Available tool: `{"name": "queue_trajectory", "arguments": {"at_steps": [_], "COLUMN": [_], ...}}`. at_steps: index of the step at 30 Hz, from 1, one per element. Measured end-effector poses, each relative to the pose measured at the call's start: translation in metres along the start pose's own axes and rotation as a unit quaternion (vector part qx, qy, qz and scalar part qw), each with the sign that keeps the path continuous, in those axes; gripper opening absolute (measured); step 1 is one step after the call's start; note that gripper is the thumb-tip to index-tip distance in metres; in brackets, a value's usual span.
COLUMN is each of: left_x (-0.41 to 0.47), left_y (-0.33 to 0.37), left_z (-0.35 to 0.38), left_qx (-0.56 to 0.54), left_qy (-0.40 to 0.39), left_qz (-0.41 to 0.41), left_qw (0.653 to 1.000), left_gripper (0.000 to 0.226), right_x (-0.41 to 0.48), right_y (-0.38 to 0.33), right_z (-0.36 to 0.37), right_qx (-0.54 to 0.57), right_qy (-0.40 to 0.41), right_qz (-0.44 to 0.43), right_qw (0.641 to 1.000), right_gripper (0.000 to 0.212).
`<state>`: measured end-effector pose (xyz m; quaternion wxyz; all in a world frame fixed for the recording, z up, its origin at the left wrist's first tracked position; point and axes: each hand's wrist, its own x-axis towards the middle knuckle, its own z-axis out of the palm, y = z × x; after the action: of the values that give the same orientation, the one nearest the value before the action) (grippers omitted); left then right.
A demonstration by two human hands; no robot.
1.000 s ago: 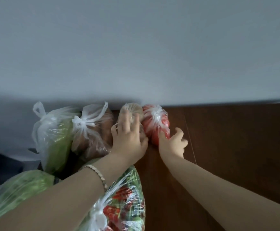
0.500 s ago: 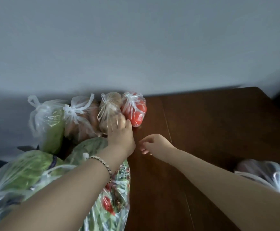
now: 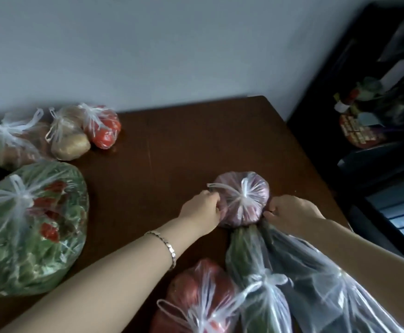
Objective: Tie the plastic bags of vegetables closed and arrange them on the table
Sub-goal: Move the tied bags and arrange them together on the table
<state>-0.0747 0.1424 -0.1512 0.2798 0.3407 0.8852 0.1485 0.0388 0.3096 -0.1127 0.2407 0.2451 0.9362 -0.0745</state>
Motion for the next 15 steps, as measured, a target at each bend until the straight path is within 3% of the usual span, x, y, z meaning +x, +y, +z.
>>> {"name": "queue_trajectory", "arguments": {"at_steps": [3, 5, 7, 11, 15], "left_x": [0.019, 0.030, 0.038, 0.047, 0.043], "left_y": [0.046, 0.062, 0.072, 0.075, 0.069], "left_z": [0.024, 0.035, 0.042, 0.039, 0.030], "left_qx": [0.051, 0.114, 0.148, 0.154, 0.174], "left_qy": [0.059, 0.049, 0.038, 0.048, 0.036], "left_qz": [0.021, -0.014, -0.062, -0.092, -0.085], "left_qw": [0.997, 0.992, 0.986, 0.983, 0.980], "left_gripper": [0.043, 0.051, 0.053, 0.042, 0.027], "right_x": [-0.012, -0.018, -0.022, -0.029, -0.034], "right_y": [0.029, 0.026, 0.022, 0.010, 0.000], "right_z": [0.017, 0.028, 0.034, 0.038, 0.054], "right_qx": [0.007, -0.008, -0.015, -0.038, -0.132], "right_qy": [-0.081, -0.114, -0.098, -0.060, -0.166], "right_qz": [-0.032, -0.049, -0.071, -0.127, -0.133], "right_qw": [0.996, 0.992, 0.993, 0.989, 0.968], "right_gripper": [0.042, 0.062, 0.061, 0.064, 0.069]}}
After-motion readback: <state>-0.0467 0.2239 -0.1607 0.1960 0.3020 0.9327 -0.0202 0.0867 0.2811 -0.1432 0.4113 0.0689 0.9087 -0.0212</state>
